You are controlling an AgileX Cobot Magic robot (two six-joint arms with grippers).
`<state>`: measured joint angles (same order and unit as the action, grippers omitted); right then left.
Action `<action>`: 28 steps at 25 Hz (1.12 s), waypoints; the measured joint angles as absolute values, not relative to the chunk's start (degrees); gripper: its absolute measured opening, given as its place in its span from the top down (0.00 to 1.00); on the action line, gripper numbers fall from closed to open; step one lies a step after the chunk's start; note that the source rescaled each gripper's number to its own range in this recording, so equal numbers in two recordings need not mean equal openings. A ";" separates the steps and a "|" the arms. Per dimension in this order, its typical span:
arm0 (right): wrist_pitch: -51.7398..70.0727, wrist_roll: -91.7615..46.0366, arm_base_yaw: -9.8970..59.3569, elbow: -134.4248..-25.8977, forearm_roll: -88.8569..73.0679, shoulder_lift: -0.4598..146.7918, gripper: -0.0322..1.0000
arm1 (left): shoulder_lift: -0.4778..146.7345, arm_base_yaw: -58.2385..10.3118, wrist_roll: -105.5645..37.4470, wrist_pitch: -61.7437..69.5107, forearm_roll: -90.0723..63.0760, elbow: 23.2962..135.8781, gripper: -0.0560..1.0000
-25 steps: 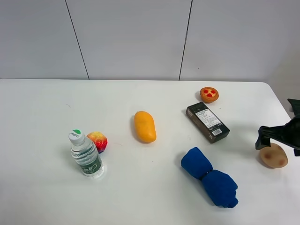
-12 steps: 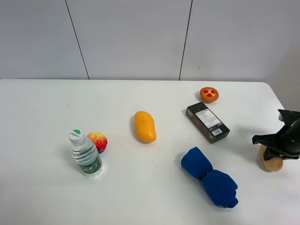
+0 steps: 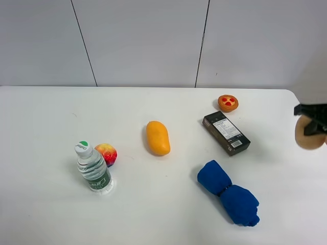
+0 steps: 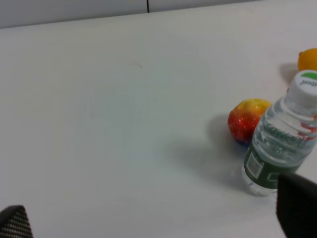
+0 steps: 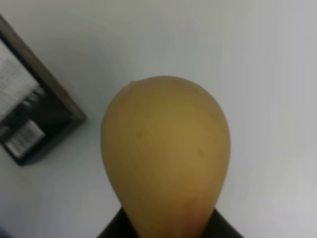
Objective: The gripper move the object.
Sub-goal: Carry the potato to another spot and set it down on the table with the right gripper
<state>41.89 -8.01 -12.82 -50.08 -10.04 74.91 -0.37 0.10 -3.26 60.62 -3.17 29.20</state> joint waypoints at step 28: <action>52.15 -11.46 38.33 -112.26 -16.25 129.81 0.97 | -0.37 0.10 -3.26 60.62 -3.17 29.20 0.00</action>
<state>52.15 -11.46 38.33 -112.26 -16.25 129.81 -0.37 0.10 -3.26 60.62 -3.17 29.20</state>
